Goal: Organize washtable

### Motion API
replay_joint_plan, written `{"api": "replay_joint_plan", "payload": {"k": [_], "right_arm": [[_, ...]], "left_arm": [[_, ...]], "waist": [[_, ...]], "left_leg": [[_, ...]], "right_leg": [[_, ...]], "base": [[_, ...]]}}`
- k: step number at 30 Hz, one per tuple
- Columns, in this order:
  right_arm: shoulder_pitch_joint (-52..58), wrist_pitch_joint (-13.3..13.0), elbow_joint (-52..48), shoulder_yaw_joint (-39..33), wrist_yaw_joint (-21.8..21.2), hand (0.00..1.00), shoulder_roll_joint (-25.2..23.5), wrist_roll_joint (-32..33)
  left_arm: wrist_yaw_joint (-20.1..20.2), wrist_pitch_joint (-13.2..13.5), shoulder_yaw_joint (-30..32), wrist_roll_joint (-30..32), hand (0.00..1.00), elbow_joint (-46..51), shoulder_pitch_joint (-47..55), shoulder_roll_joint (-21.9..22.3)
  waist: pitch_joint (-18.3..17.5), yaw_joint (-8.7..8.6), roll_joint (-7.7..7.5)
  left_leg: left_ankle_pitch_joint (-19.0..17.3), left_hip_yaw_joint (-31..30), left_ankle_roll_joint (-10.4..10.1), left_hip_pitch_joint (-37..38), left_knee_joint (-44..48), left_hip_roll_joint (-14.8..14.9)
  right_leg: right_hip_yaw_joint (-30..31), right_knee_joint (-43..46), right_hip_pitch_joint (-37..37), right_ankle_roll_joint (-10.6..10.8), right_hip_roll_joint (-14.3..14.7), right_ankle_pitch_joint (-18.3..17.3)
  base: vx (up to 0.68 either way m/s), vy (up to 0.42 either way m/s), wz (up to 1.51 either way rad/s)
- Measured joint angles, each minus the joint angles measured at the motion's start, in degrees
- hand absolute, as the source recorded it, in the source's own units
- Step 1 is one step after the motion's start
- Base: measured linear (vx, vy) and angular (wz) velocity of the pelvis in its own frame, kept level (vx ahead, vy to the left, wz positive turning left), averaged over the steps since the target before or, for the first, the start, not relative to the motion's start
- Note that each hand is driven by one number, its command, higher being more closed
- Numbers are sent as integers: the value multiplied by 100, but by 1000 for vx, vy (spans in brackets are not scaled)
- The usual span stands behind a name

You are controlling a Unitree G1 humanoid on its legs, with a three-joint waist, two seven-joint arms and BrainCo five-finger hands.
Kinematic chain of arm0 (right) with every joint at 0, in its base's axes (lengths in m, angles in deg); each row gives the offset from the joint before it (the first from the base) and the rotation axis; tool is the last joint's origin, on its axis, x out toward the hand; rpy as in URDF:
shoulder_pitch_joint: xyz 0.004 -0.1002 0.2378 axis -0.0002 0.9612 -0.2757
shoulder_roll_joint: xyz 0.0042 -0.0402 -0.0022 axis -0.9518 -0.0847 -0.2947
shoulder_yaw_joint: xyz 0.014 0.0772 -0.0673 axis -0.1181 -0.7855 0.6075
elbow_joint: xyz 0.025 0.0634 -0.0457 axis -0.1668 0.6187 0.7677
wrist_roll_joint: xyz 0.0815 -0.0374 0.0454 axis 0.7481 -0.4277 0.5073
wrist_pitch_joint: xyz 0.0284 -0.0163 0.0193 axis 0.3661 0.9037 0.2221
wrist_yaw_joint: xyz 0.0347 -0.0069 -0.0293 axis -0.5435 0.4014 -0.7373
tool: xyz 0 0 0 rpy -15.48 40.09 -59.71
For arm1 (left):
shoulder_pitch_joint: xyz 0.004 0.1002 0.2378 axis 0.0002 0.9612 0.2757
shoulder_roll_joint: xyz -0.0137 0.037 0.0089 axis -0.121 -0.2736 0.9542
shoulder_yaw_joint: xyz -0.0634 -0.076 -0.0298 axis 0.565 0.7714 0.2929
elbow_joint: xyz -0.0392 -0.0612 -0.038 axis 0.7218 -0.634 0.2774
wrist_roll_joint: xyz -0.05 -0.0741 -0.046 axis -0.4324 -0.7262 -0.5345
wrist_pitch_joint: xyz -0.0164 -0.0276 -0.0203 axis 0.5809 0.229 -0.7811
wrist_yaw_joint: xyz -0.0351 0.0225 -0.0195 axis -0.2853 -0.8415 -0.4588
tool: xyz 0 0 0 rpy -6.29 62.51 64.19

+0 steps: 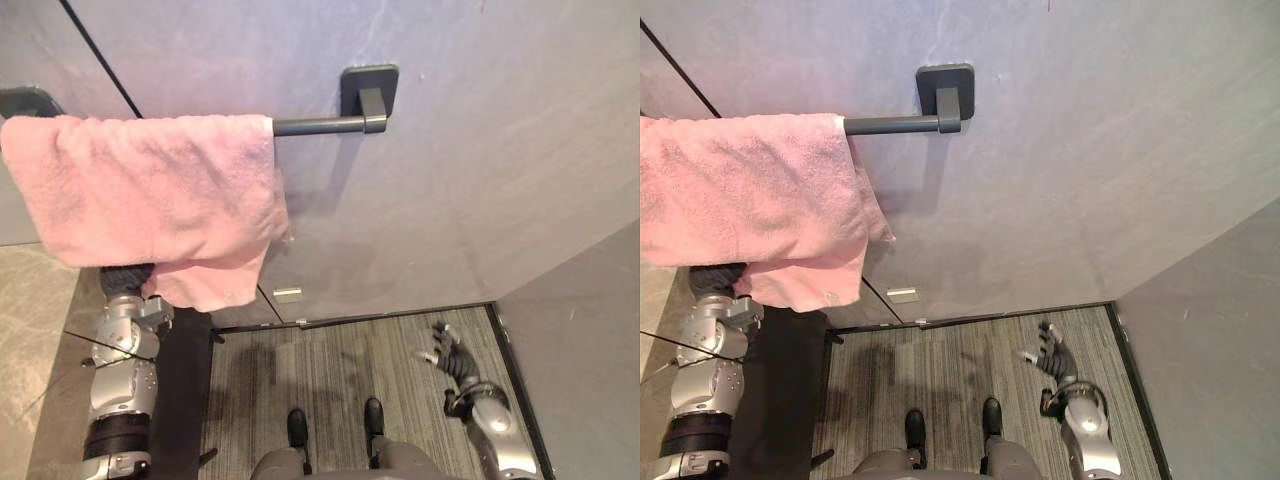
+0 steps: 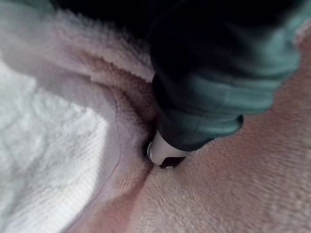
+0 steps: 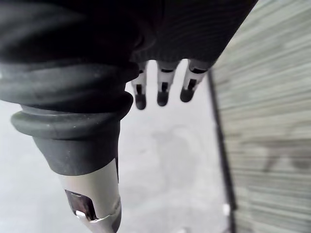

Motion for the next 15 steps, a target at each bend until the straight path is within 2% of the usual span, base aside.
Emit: {"api": "replay_joint_plan", "payload": {"k": [2,7,12,15], "right_arm": [[-330,-19,-682,151,-49,0,425,227],[-1735,-59,-1319,632,-200,0,1283,728],[-3254,-128,-1178,1332,-256,0,1929,1124],[-4021,-131,-759,1752,-231,0,2062,1202]], "left_arm": [[15,1,-1,-11,100,2,-93,-229],[155,0,-15,-143,100,1,-271,-443],[381,-21,-222,-255,100,-294,-399,-586],[423,-80,-469,-316,100,-526,-488,-602]], "waist": [[-1,60,-2],[-8,85,-13],[-12,148,-18],[-13,223,-19]], "left_leg": [[0,34,1,17,0,1],[3,31,1,48,2,1],[11,26,0,54,2,0],[22,28,-2,58,2,0]], "right_leg": [[41,-9,1,0,3,37],[32,-20,40,-8,3,61],[17,-21,56,-21,2,86],[26,-24,56,-25,3,109]], "base": [[-6,11,-10],[0,0,0],[0,0,0],[0,0,0]]}}
